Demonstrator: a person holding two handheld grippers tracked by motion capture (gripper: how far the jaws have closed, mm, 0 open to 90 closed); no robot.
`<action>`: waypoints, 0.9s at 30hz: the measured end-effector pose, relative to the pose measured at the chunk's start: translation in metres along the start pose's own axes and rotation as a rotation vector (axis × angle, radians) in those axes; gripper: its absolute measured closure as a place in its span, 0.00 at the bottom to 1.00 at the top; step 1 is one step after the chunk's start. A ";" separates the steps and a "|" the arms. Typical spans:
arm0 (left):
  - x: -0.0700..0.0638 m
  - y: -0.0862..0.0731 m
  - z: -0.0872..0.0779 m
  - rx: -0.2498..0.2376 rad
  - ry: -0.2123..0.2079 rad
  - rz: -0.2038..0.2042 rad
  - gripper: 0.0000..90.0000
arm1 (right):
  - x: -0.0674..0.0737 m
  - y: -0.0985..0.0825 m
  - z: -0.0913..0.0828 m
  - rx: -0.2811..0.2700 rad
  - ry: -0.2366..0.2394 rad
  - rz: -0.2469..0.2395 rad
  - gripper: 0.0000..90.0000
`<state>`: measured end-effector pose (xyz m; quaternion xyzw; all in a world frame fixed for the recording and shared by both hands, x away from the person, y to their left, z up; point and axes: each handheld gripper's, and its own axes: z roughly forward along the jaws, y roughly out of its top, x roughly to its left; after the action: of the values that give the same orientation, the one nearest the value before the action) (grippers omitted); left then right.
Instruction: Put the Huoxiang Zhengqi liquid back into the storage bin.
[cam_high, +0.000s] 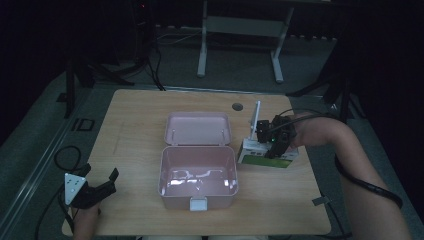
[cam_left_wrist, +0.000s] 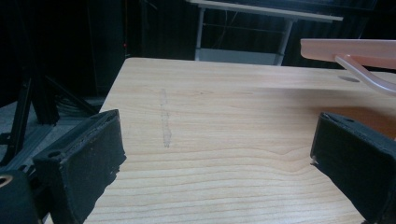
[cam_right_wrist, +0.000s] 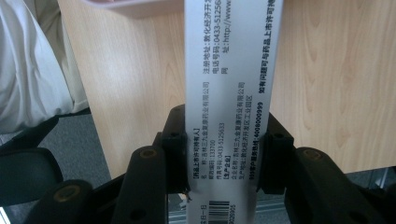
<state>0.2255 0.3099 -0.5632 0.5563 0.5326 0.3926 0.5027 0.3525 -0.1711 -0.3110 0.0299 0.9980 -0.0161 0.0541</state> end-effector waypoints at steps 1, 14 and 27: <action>0.000 0.000 0.000 0.000 0.000 0.000 0.03 | 0.001 0.005 -0.004 -0.008 -0.001 -0.006 0.69; 0.000 0.000 0.000 -0.002 -0.003 -0.002 0.03 | 0.006 0.045 0.001 0.007 0.009 -0.044 0.69; 0.001 0.000 0.000 -0.004 -0.005 -0.003 0.03 | 0.017 0.091 0.004 0.022 0.014 -0.094 0.69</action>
<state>0.2252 0.3107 -0.5633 0.5555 0.5314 0.3915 0.5057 0.3416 -0.0797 -0.3198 -0.0163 0.9984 -0.0292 0.0462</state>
